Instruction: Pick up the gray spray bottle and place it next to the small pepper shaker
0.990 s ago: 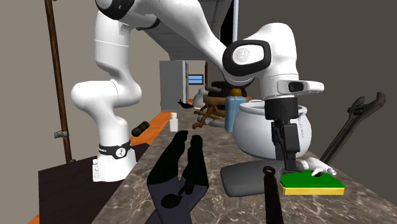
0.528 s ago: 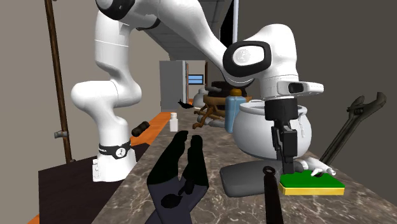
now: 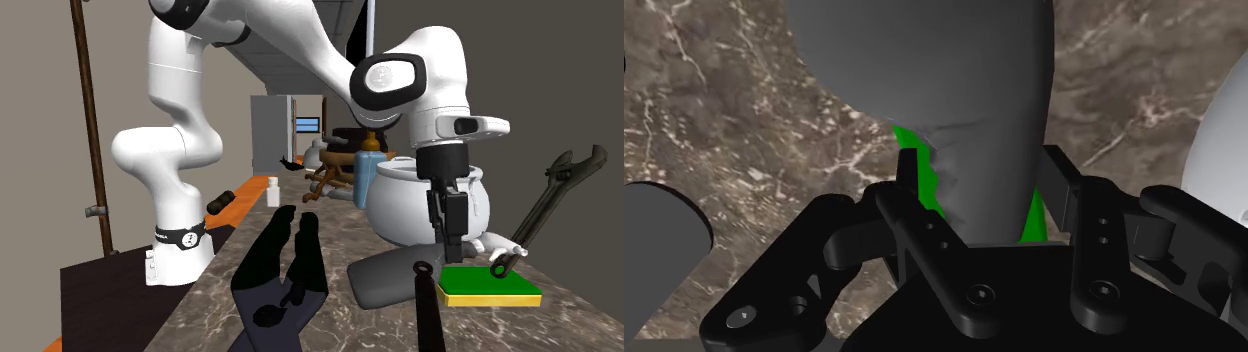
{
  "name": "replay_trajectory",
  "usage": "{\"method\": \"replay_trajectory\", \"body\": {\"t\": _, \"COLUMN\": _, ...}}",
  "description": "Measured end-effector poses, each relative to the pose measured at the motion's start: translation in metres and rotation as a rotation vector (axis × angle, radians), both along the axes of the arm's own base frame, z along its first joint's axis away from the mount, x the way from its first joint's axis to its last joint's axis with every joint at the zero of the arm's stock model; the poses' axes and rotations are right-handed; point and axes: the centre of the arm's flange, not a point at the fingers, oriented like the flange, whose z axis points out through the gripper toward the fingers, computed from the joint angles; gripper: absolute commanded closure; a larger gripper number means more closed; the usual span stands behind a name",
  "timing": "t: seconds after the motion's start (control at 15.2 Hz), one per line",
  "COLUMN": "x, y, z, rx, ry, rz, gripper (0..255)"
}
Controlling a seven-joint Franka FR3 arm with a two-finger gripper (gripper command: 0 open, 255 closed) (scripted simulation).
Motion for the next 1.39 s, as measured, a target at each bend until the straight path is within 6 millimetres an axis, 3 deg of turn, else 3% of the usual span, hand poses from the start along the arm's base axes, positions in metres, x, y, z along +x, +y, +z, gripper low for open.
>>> {"method": "replay_trajectory", "body": {"t": 1.39, "x": 0.0, "y": 0.001, "z": 0.11, "rx": 0.0, "ry": 0.0, "rz": 0.0, "gripper": 255}}
